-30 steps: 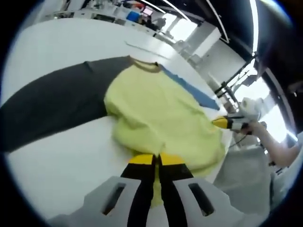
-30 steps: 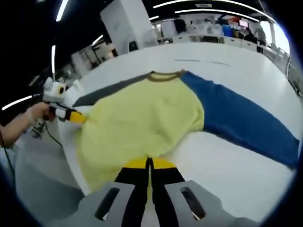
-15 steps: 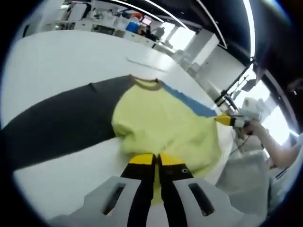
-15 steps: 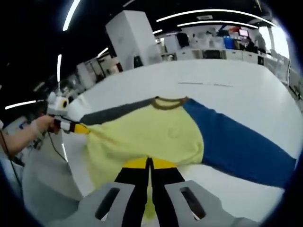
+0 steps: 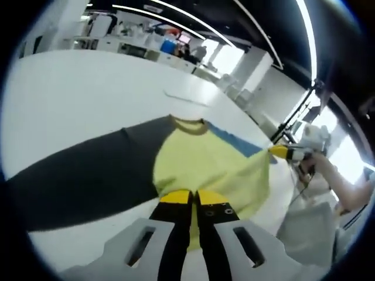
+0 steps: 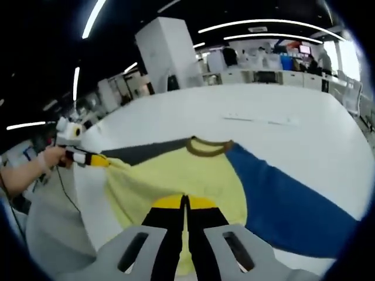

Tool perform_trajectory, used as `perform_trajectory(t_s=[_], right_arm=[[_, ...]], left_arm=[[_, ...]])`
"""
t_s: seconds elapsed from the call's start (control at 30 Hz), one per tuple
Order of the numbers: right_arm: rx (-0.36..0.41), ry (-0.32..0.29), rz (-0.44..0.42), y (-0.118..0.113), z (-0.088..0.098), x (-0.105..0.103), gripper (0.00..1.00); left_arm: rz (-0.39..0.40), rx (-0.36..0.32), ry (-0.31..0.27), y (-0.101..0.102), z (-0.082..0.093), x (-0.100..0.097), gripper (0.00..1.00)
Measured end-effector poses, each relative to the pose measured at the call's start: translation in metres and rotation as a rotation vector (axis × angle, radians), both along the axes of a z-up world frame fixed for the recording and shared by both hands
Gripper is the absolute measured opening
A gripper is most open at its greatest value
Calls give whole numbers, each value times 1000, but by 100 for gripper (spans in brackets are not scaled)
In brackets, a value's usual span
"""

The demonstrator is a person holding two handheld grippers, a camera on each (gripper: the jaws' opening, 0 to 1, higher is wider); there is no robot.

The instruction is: Fold the garment on the visible template until the final outline fits inside the template.

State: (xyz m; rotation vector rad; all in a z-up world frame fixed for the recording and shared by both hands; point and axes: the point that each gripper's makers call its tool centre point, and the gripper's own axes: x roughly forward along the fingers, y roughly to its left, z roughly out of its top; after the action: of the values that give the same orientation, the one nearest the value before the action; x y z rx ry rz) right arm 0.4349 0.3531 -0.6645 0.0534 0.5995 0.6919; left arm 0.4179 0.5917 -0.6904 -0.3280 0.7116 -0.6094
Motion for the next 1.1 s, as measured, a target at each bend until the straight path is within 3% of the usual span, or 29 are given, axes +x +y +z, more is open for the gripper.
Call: perform_trajectory(t_s=[0.33,0.67,0.77,1.1], right_arm=[[39,11,-52,0,-3,30,2],[46,33,-89,-3,-11,52,1],[37,41,-102,-7,-19,66,1],[-13,59,-125,-8,-37,79,1]], left_arm=[[27,15,-14,5,-1,31,0],[53,19,-1,5,-10,50,0],[68,23,-2,4,-12,58,0],[86,57,5,3,-26,75,0]])
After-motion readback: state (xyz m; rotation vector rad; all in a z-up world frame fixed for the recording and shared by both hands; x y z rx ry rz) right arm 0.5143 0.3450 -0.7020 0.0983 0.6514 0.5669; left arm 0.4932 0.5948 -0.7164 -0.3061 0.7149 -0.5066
